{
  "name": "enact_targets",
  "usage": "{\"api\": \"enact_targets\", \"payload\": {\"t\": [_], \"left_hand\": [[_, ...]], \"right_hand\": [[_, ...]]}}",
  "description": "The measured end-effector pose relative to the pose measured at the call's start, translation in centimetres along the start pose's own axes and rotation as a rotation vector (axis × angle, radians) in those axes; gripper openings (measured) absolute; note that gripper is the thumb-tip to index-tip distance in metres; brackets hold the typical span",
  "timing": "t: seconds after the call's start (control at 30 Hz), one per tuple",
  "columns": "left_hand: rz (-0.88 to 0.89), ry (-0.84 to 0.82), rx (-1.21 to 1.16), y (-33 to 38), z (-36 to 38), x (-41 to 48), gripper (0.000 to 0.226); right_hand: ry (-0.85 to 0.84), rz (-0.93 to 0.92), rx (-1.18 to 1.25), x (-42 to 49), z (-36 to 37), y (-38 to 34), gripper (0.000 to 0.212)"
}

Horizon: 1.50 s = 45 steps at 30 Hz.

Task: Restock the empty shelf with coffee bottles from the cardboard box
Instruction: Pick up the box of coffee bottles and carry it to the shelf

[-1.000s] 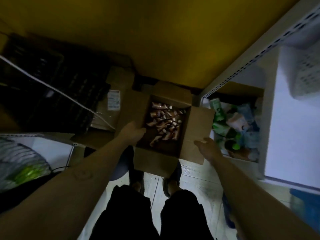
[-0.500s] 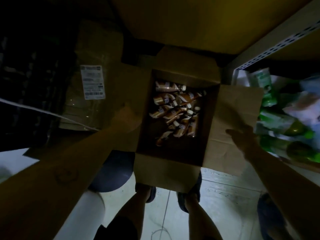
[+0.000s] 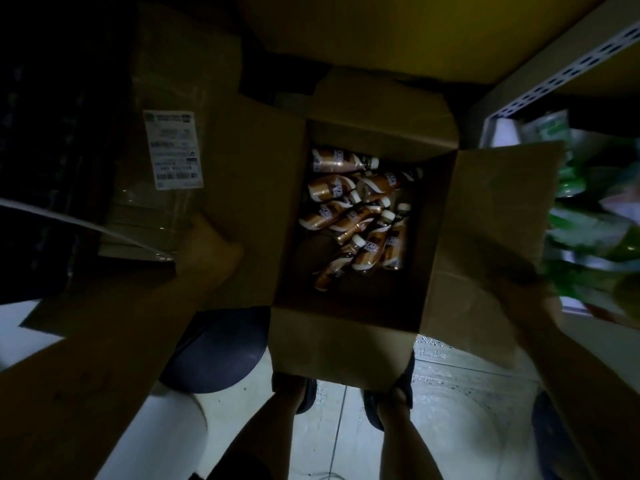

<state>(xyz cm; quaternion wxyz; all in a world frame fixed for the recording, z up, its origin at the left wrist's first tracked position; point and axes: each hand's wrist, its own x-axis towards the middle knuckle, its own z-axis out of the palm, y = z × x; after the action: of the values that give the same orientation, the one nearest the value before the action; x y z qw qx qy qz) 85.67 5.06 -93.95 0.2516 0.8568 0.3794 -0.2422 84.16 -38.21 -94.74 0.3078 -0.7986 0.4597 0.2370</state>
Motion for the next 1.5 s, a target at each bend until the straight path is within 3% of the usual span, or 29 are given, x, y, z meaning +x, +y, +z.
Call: {"api": "enact_targets", "payload": {"t": [0.03,0.1,0.13,0.23,0.37,0.53,0.63,0.77,0.9,1.07,1.17,1.33,1.5], "left_hand": [[0.034,-0.017,-0.050,0.4,0.2,-0.6,0.060],[0.071,-0.131,-0.059,1.9,0.6,-2.3,0.047],[0.091,-0.188,-0.025,2.9,0.7,-2.9,0.042],[0.181,-0.254,0.151,5.5,1.7,-4.1,0.031],[0.247,-0.245,0.381,7.3,3.1,-3.7,0.038],[0.360,-0.194,0.588,9.3,3.2,-4.4,0.041],[0.255,-0.286,0.427,9.2,1.1,-3.8,0.031],[0.233,-0.287,0.310,9.5,-3.1,-4.8,0.037],[0.248,-0.297,0.353,12.1,-7.7,-9.3,0.028],[0.291,-0.255,0.468,13.4,-16.0,-16.9,0.036],[0.298,-0.272,0.473,13.1,-19.6,-20.8,0.032],[0.291,-0.138,0.390,13.6,-25.9,-27.3,0.031],[0.321,-0.099,0.390,13.4,-30.5,-32.5,0.020]], "right_hand": [[-0.012,0.001,0.006,-1.1,-0.1,-0.7,0.073],[-0.076,-0.019,-0.115,-4.0,0.0,-3.4,0.045],[-0.110,-0.046,-0.178,-5.1,0.3,-4.7,0.041],[-0.226,-0.122,-0.380,-6.0,1.6,-6.6,0.050],[-0.297,-0.145,-0.630,-5.3,2.9,-7.4,0.050],[-0.312,-0.107,-0.729,-4.4,2.1,-7.6,0.040],[-0.315,-0.177,-0.760,-4.8,1.7,-8.4,0.029],[-0.256,-0.225,-0.796,-7.3,-0.6,-10.6,0.024],[-0.234,-0.239,-0.765,-11.2,-5.1,-12.0,0.027],[-0.235,-0.244,-0.733,-18.6,-10.7,-13.5,0.027],[-0.242,-0.222,-0.690,-23.3,-13.7,-14.0,0.016],[-0.142,-0.318,-0.667,-31.6,-18.6,-15.8,0.034],[-0.018,-0.394,-0.674,-37.6,-23.8,-16.7,0.030]]}}
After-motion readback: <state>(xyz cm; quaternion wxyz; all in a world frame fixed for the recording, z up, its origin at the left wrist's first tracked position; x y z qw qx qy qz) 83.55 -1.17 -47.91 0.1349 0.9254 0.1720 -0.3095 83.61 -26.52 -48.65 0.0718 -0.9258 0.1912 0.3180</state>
